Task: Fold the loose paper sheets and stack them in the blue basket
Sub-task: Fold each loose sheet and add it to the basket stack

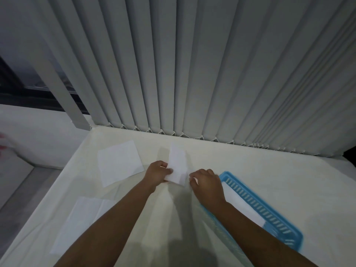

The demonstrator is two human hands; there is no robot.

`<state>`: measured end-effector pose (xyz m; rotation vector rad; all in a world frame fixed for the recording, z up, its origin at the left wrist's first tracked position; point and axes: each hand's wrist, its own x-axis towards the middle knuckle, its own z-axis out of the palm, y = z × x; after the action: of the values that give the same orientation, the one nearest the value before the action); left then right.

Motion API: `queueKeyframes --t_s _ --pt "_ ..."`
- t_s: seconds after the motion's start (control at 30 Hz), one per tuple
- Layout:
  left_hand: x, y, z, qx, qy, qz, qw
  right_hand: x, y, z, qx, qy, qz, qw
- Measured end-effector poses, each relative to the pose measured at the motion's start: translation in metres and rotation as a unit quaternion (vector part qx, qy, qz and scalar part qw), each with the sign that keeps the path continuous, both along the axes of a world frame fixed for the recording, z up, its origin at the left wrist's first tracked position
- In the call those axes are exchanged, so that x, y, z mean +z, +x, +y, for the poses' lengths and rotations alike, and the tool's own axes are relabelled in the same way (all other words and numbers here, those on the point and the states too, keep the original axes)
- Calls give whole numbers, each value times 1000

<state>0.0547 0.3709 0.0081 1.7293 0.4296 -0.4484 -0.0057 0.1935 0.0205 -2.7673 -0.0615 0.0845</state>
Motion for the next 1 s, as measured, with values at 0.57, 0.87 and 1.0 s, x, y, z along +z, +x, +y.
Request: queueKeyframes --t_s 0.57,0.87,1.0 --pt "39 -133 -90 123 -351 81 925 46 -102 -35 -306 521 117 788" --pt "46 -160 -138 118 -369 66 919 46 -148 -80 -327 602 158 711" --pt "41 -166 -148 119 -346 69 928 43 -154 -84 -336 599 151 711"
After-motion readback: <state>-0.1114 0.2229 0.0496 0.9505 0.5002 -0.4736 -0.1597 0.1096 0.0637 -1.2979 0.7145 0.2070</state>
